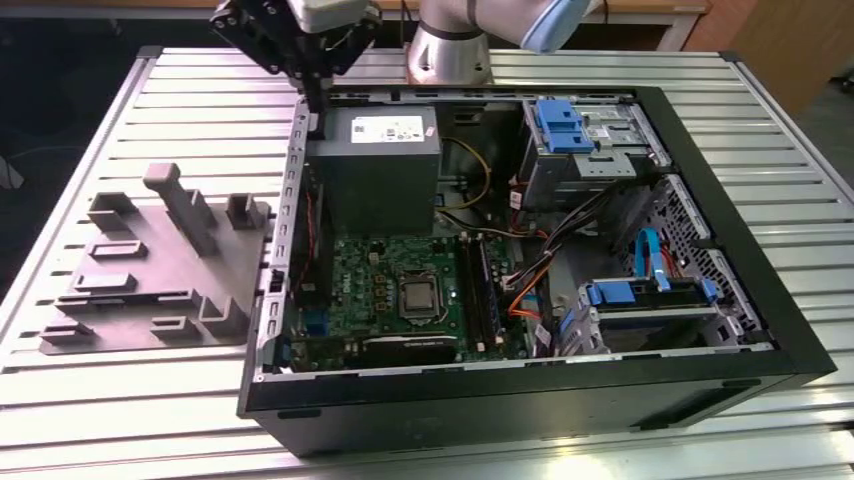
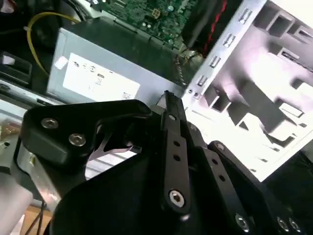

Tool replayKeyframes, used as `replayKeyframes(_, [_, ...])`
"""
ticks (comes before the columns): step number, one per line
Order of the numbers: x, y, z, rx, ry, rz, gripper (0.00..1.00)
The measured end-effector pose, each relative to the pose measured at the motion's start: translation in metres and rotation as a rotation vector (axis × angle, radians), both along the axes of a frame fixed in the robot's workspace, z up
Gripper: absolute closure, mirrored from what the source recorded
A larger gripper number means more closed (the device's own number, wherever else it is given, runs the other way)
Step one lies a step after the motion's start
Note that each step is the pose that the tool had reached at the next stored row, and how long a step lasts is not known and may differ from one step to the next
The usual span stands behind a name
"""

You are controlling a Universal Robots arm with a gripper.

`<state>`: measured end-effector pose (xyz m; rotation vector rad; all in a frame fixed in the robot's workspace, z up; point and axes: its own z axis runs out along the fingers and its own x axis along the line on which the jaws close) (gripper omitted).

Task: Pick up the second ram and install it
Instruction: 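Reach for the second ram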

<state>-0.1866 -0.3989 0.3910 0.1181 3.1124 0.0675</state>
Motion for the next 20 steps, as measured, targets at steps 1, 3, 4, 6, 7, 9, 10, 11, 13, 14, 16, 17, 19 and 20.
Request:
replayKeyframes(1, [-0.004, 0.0, -0.0001, 0.0, 0.0001, 0.0, 0.9])
replayKeyframes(3, [-0.014, 0.0, -0.0004, 0.0001, -0.0001, 0.0, 0.9])
replayKeyframes(4, [-0.018, 0.0, -0.0004, 0.0, 0.0001, 0.0, 0.9])
replayKeyframes(6, [-0.026, 0.0, -0.0005, 0.0, 0.0001, 0.0, 0.9])
replayKeyframes(7, [-0.028, 0.0, -0.0006, 0.0001, 0.0, 0.0, 0.9])
replayKeyframes(9, [-0.029, 0.0, -0.0006, 0.0001, 0.0, 0.0, 0.9])
replayKeyframes(10, [-0.029, 0.0, -0.0006, 0.0001, 0.0, 0.0, 0.9])
replayKeyframes(11, [-0.029, 0.0, -0.0006, 0.0, 0.0001, 0.0, 0.9])
replayKeyframes(13, [-0.03, 0.0, -0.0006, 0.0001, 0.0, 0.0, 0.9])
replayKeyframes(14, [-0.032, 0.0, -0.0006, 0.0, -0.0001, 0.0, 0.9])
replayKeyframes(16, [-0.038, 0.0, -0.0008, 0.0001, -0.0006, 0.0, 0.9])
replayKeyframes(17, [-0.041, 0.0, -0.0008, 0.0001, -0.001, 0.0, 0.9])
replayKeyframes(19, [-0.048, 0.0, -0.0009, 0.0, -0.0016, 0.0, 0.9])
replayKeyframes(20, [-0.051, 0.0, -0.001, 0.0, -0.002, 0.0, 0.9])
